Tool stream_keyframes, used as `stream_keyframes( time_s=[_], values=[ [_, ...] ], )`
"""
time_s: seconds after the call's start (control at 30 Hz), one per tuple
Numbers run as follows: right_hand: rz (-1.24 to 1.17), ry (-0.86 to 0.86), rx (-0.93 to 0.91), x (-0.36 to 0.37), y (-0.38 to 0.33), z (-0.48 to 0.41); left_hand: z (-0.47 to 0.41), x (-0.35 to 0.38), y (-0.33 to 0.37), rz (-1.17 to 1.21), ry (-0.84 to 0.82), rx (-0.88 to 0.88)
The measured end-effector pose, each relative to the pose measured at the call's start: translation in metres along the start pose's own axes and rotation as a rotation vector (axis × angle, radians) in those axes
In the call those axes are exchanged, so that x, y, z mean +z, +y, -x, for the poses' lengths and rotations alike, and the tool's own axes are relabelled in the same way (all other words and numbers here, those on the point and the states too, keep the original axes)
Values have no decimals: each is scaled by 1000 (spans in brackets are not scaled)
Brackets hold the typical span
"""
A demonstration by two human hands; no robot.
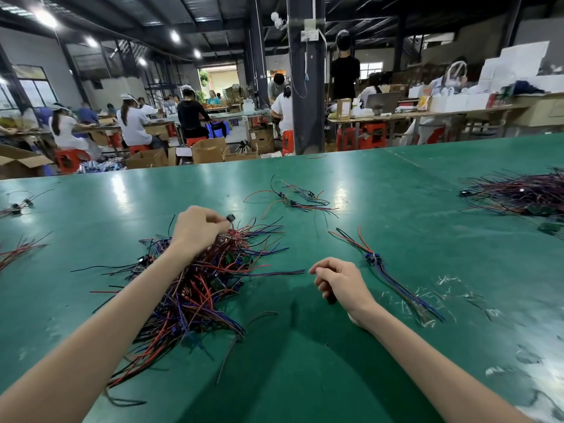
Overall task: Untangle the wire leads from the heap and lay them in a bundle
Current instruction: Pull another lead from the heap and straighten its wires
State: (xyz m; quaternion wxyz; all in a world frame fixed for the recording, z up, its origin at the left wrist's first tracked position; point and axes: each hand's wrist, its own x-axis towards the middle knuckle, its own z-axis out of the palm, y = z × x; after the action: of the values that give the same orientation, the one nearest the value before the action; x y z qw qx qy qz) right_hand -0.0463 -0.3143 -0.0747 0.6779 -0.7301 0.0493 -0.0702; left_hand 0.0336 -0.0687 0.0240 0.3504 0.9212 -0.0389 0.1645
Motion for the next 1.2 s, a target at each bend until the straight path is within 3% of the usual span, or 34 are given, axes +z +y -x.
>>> stream_keyframes(
  time_s=[0.13,0.23,0.37,0.57,0.73,1.03,1.1,1.17,1.2],
  values=[
    [10,3,-7,0,-1,1,3,-20,20,250,176,72],
    [3,-1,-10,0,0,1,10,-37,44,571,183,94],
    [-17,-52,-16,-1,-1,2,31,-35,71,915,-3,13],
    [-46,-155,-52,-1,-6,6,82,35,71,1153,-242,-242],
    [-156,-151,-34,0,-9,9,116,90,53,1113,-337,-344],
    [-226,-142,41,2,-13,13,131,101,44,971,-504,-291],
    [-210,-146,33,3,-15,14,128,98,38,726,-438,-149],
    [-180,-147,19,3,-19,16,122,95,33,343,-251,68],
    [-172,-150,17,3,-20,17,120,93,31,281,-175,99]
  ],
)
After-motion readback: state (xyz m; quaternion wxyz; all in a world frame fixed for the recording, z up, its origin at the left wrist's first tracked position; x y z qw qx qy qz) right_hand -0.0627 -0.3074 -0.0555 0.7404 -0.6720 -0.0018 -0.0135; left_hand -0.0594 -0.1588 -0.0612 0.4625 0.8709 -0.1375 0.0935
